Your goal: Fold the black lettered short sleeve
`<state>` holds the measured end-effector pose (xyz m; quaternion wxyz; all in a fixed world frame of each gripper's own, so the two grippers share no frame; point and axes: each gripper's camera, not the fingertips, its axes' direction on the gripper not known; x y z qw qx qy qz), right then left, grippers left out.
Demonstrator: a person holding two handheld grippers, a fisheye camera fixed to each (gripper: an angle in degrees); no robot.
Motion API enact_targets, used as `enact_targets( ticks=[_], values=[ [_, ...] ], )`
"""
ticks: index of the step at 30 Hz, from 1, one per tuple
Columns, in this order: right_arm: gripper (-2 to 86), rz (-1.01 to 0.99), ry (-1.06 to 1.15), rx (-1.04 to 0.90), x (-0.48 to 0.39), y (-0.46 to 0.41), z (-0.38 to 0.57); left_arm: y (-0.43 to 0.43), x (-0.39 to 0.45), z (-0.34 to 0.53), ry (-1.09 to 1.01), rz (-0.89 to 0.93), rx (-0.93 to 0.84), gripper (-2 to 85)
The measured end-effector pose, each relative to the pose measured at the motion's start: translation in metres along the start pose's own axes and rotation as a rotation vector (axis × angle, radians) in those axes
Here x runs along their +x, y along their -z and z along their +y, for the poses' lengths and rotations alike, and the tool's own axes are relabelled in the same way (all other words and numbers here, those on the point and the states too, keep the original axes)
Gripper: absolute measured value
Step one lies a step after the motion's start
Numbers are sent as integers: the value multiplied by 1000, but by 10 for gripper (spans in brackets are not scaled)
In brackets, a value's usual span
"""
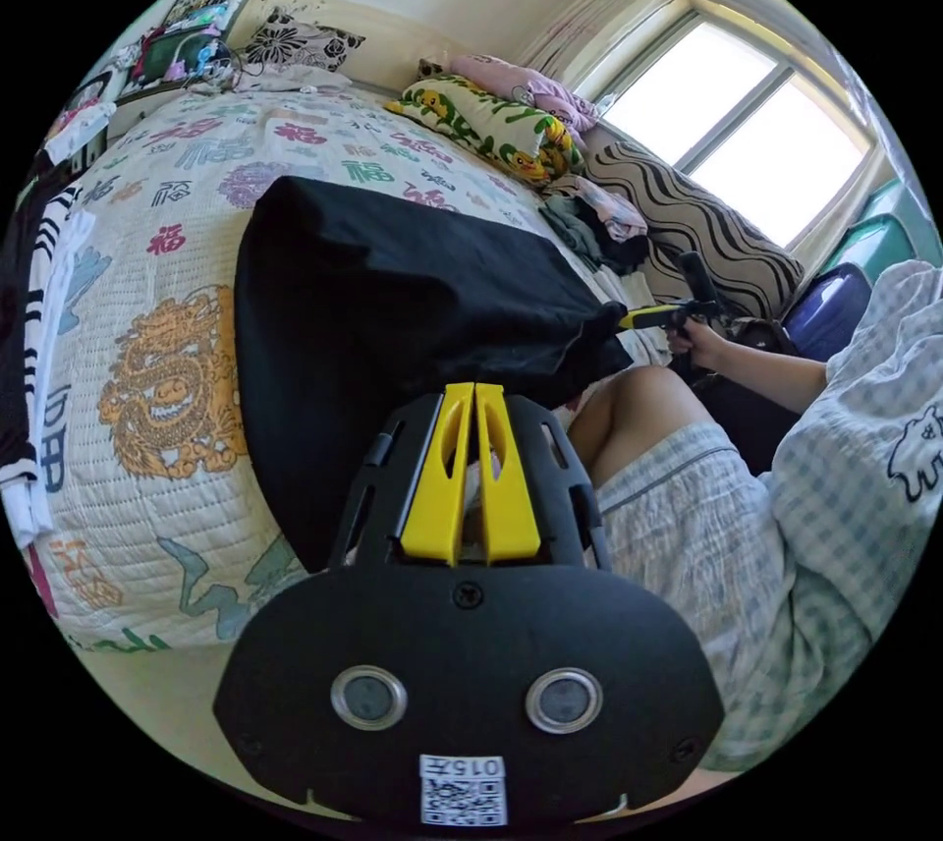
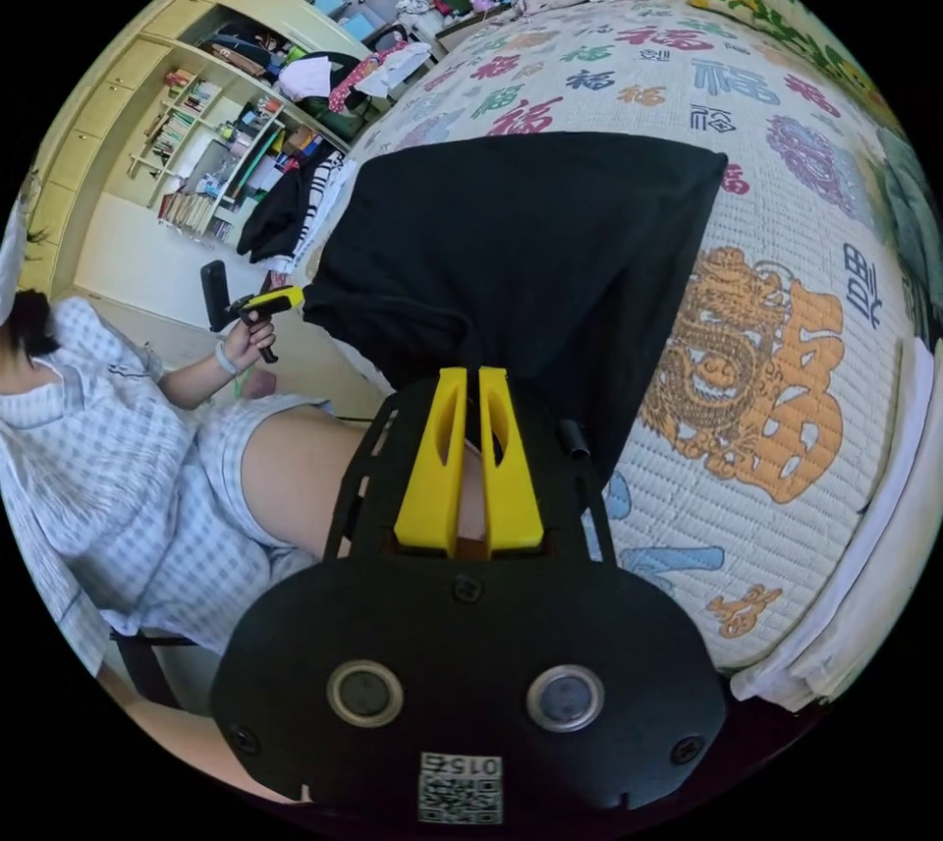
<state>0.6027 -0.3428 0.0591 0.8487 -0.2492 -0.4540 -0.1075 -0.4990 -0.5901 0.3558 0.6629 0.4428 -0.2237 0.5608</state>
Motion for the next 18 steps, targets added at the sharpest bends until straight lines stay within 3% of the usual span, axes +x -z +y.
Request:
enact_targets(
  ticks=[6,12,18],
  values=[
    [63,-8,-73,-133,15,-20,-4,-13,-10,13,116,-61,-184,-8],
    [64,81,-121,-8,14,-6,-12,35,10,-17,28,-98,-63,-4],
    [52,-38,-285,87,57,-6,0,20,5,-50,9,15,-90,-2]
  ],
)
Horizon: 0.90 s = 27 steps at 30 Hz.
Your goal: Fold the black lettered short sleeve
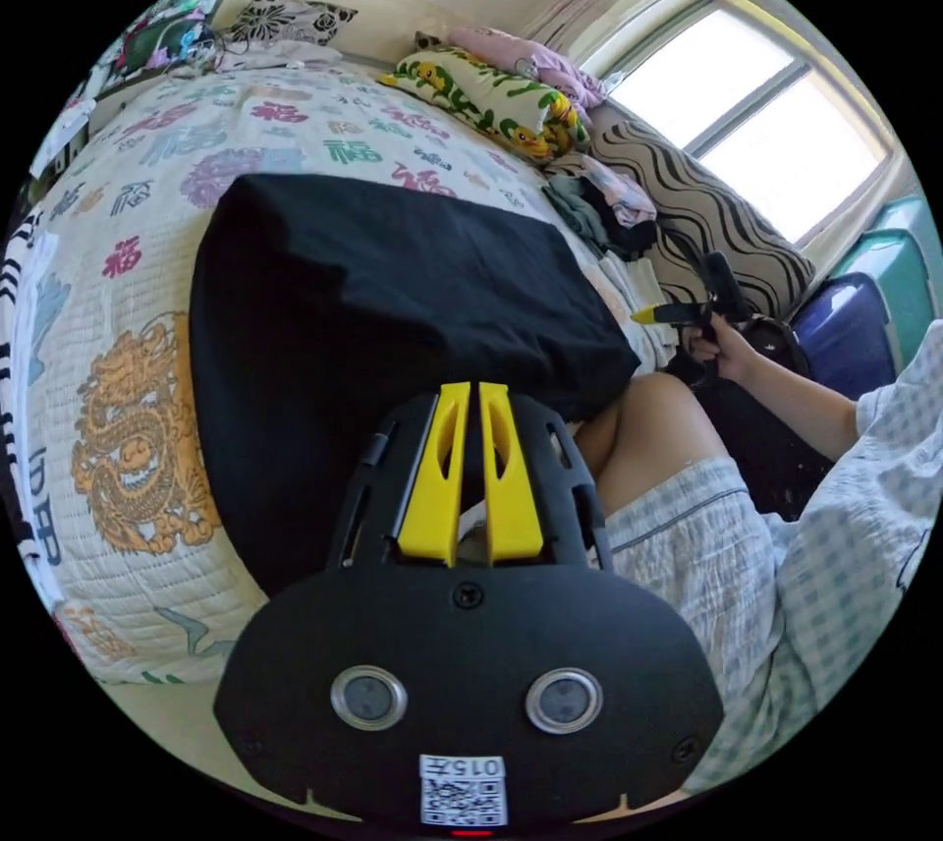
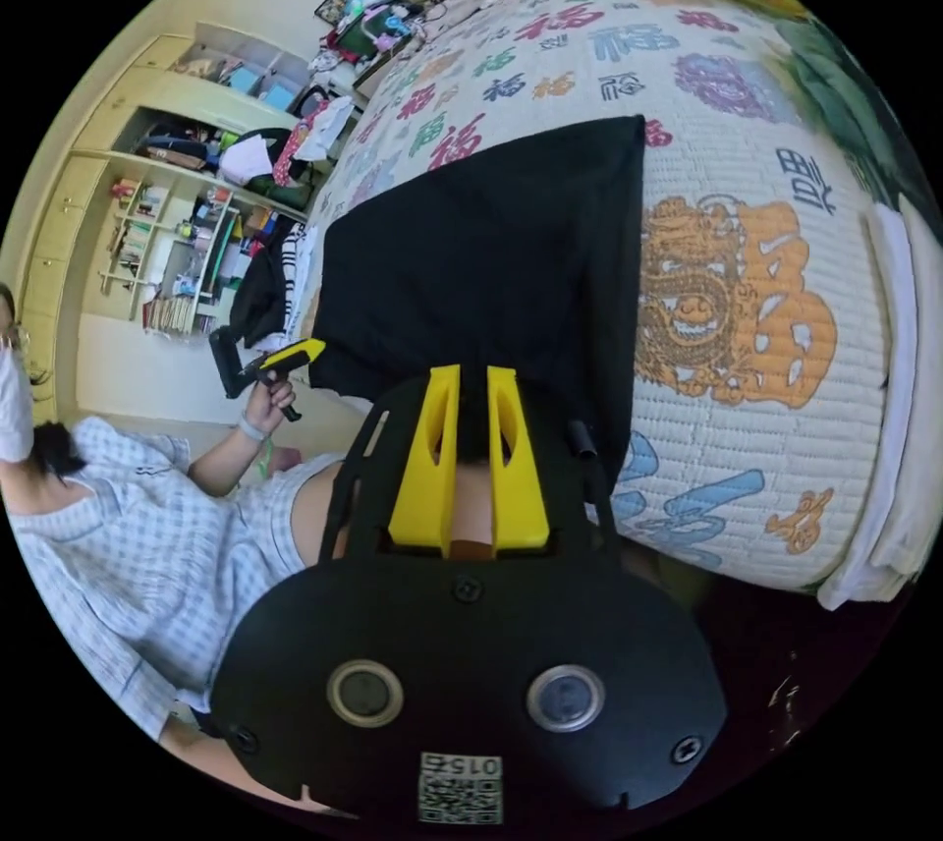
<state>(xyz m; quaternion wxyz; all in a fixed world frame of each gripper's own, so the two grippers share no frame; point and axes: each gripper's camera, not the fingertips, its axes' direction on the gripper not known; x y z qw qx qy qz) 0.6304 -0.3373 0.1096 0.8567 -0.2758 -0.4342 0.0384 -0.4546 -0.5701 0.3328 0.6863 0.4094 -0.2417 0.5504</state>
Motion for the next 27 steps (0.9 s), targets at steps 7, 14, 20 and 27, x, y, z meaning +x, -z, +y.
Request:
enact_targets(
  ticks=[7,14,20,27],
  values=[
    [4,18,-61,-276,34,-73,-34,5,-25,4,117,28,-122,-3],
    [68,-180,-231,147,114,-6,-93,106,-91,-52,261,34,207,82],
    [108,-180,-335,201,176,-18,-155,94,-167,-125,439,37,255,99],
    [26,-23,-312,79,191,-70,-208,70,-190,-167,504,27,195,6]
  ],
)
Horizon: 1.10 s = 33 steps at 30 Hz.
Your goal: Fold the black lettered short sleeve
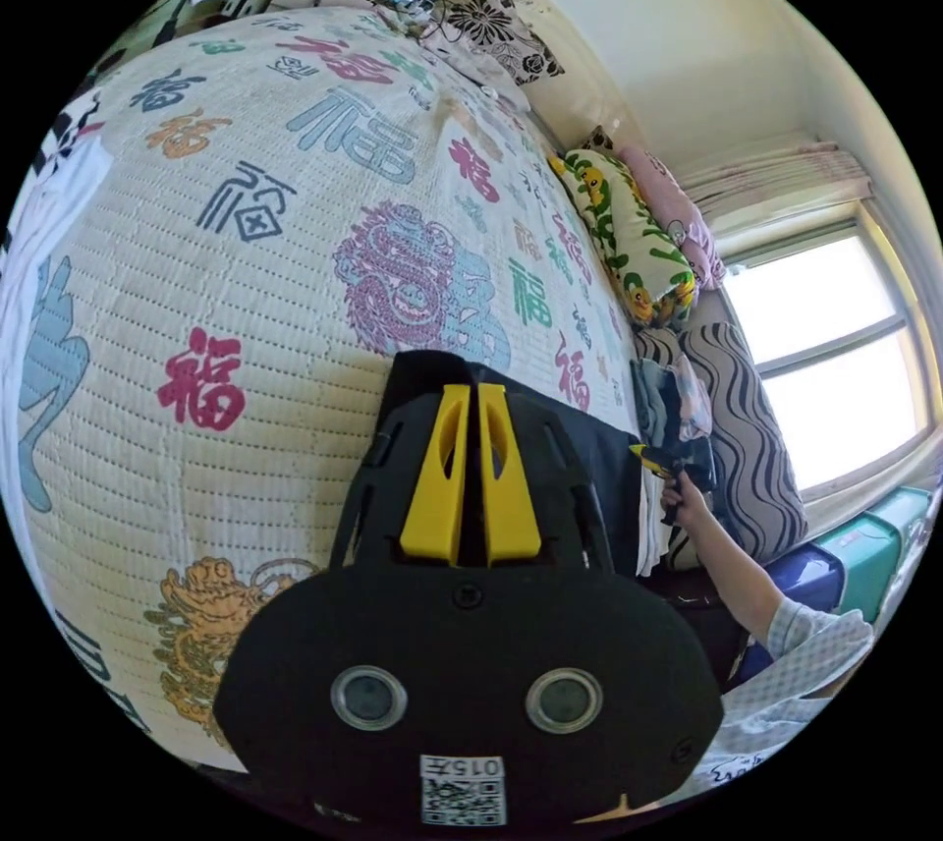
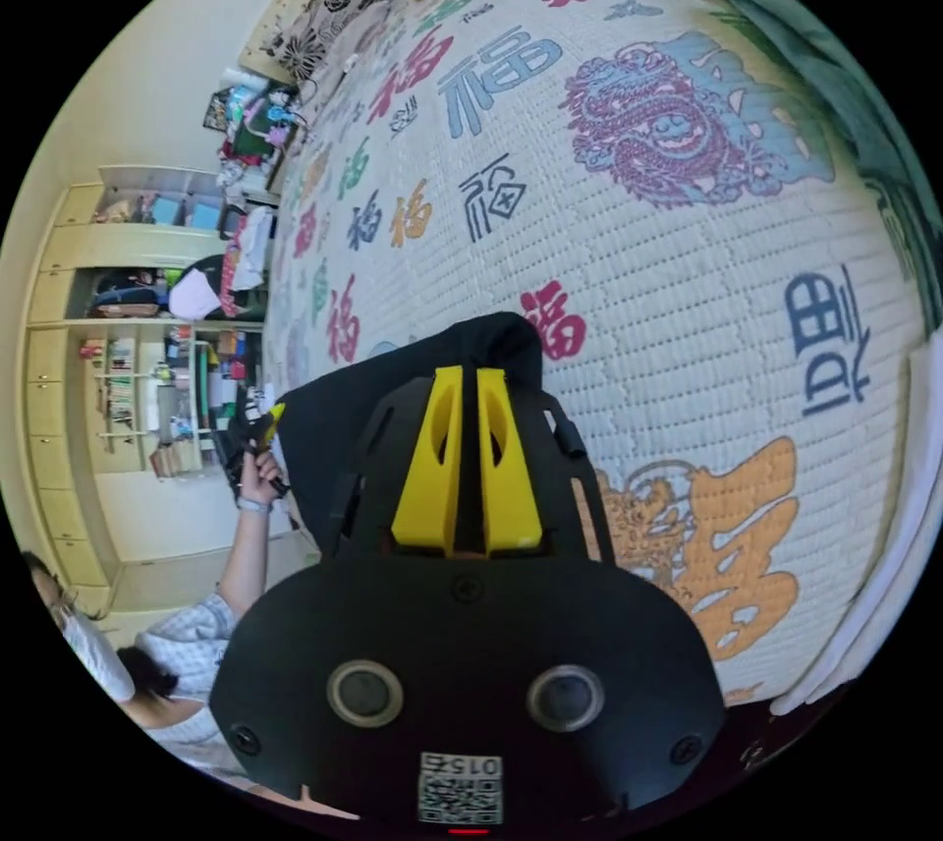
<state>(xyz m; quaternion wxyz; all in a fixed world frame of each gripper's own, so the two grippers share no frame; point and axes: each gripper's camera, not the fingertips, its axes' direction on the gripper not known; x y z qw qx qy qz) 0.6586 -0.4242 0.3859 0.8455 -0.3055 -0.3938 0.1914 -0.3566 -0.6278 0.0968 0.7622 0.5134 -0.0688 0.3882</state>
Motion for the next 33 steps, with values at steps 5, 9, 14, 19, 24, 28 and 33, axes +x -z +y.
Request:
enact_targets(
  ticks=[5,9,14,19,24,28,33],
  values=[
    [9,79,34,24,8,-21,-18,-3,8,-16,-103,-139,-2,-2],
    [28,84,27,19,13,-45,-11,-9,2,-12,-93,-136,-18,13],
    [38,7,147,107,5,-40,54,51,11,64,-165,-108,47,70],
    [9,-193,360,-137,-28,-91,132,64,3,164,-123,-39,-86,86],
    [-7,-153,456,-481,-63,-196,174,46,0,215,-94,88,-107,74],
    [-9,150,492,-706,-80,-284,194,29,-7,226,-134,31,-134,7],
    [-9,178,443,-749,-81,-318,201,35,-21,244,-150,-19,-135,-4]
  ],
)
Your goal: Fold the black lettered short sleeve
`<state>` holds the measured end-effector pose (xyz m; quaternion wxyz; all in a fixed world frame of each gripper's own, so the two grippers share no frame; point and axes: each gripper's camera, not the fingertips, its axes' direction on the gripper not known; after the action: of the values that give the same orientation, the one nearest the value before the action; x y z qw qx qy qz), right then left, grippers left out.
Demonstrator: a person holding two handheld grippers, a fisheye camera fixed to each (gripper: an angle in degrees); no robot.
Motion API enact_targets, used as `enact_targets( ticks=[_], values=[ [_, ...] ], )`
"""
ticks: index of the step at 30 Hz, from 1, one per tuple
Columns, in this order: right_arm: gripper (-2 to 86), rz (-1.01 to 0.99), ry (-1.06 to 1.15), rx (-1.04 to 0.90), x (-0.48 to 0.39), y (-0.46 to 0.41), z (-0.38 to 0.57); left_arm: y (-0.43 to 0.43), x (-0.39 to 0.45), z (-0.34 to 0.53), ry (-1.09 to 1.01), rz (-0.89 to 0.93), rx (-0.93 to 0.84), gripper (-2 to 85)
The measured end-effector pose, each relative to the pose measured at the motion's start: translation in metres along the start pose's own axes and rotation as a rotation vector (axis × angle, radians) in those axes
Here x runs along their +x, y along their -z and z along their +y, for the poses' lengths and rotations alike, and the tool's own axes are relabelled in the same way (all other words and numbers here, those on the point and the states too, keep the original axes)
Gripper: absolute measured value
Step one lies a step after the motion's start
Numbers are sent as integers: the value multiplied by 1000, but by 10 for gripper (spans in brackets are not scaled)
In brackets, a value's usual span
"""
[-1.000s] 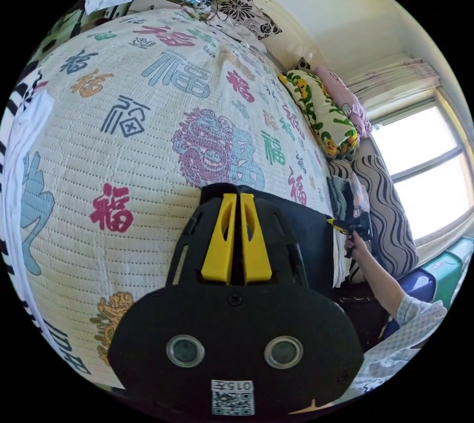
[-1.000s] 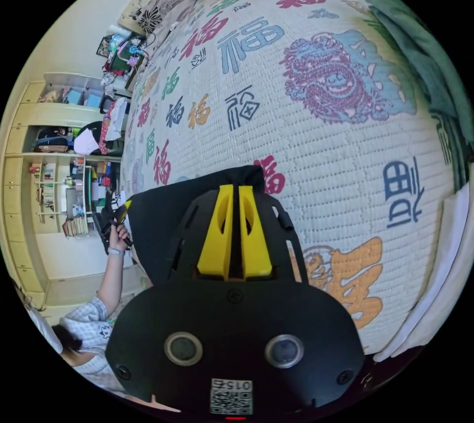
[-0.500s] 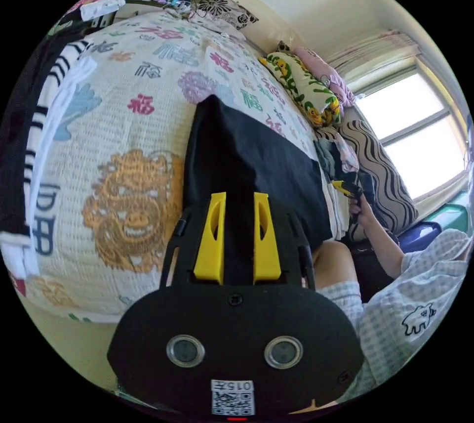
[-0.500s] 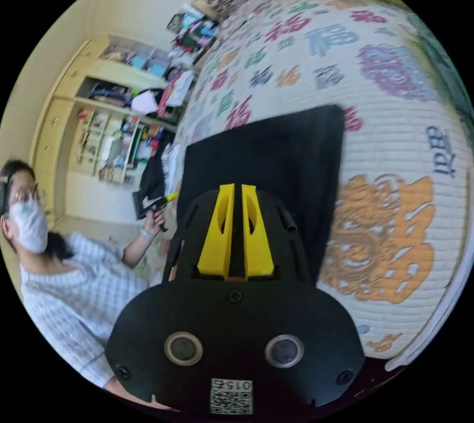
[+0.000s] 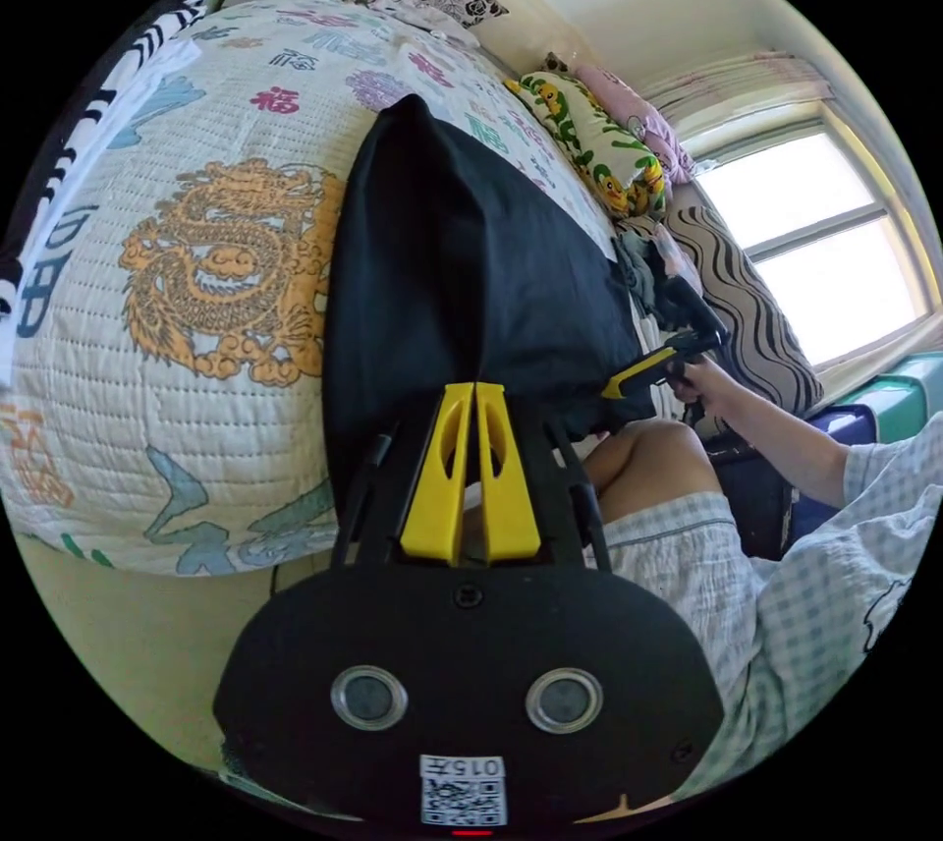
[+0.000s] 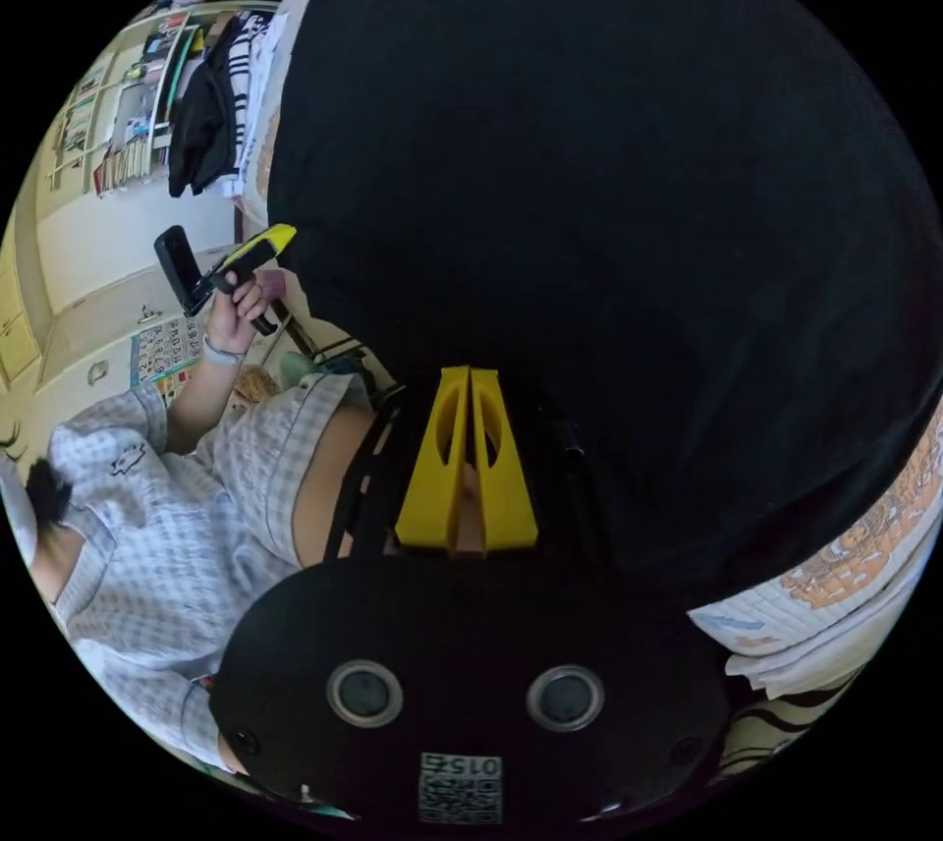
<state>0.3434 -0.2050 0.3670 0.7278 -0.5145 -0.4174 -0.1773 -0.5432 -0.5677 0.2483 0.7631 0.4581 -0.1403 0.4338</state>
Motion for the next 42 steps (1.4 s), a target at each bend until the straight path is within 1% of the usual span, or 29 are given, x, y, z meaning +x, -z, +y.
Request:
enact_targets(
  ticks=[3,6,8,9,12,15,17,19,21,24,26,28,29,31,33,35,36,38,40,42],
  values=[
    [-5,28,16,-18,-16,-9,-7,5,-4,16,-9,-73,2,3],
    [15,25,57,76,-43,6,-20,26,-15,40,2,-115,68,51],
    [66,60,86,173,-69,24,-42,38,-28,59,27,-176,88,77],
    [72,70,95,193,-76,28,-50,39,-31,63,29,-182,89,78],
    [93,104,125,263,-109,42,-97,29,-50,78,48,-143,60,80],
    [109,124,118,306,-137,47,-155,10,-62,89,75,-53,36,72],
    [127,153,87,321,-155,48,-200,-3,-63,98,73,-17,48,38],
    [132,184,72,316,-169,46,-231,-11,-66,106,85,-19,48,15],
    [132,240,65,299,-183,42,-258,-14,-69,115,90,-11,68,5],
    [117,381,70,218,-201,25,-294,-15,-73,134,88,7,100,-1],
    [66,558,42,141,-209,10,-312,-16,-76,149,83,45,125,-3],
    [28,704,76,147,-218,8,-310,-18,-76,159,66,53,131,-4],
    [13,722,97,170,-222,13,-305,-18,-74,164,44,50,131,-4],
    [4,689,137,222,-223,28,-289,-16,-63,173,2,58,143,-5],
    [-1,595,177,291,-217,55,-264,-16,-42,180,-86,66,149,-5],
    [-3,397,211,389,-193,111,-218,-19,-6,187,-227,75,139,-5],
    [-3,353,219,413,-185,127,-206,-21,3,188,-257,84,141,-5],
    [-3,204,212,483,-141,185,-152,-34,35,190,-372,168,153,-5],
    [-1,99,182,530,-102,223,-110,-52,58,188,-460,257,140,-5],
    [0,38,148,576,-63,253,-68,-77,80,185,-535,336,118,-4]
  ],
)
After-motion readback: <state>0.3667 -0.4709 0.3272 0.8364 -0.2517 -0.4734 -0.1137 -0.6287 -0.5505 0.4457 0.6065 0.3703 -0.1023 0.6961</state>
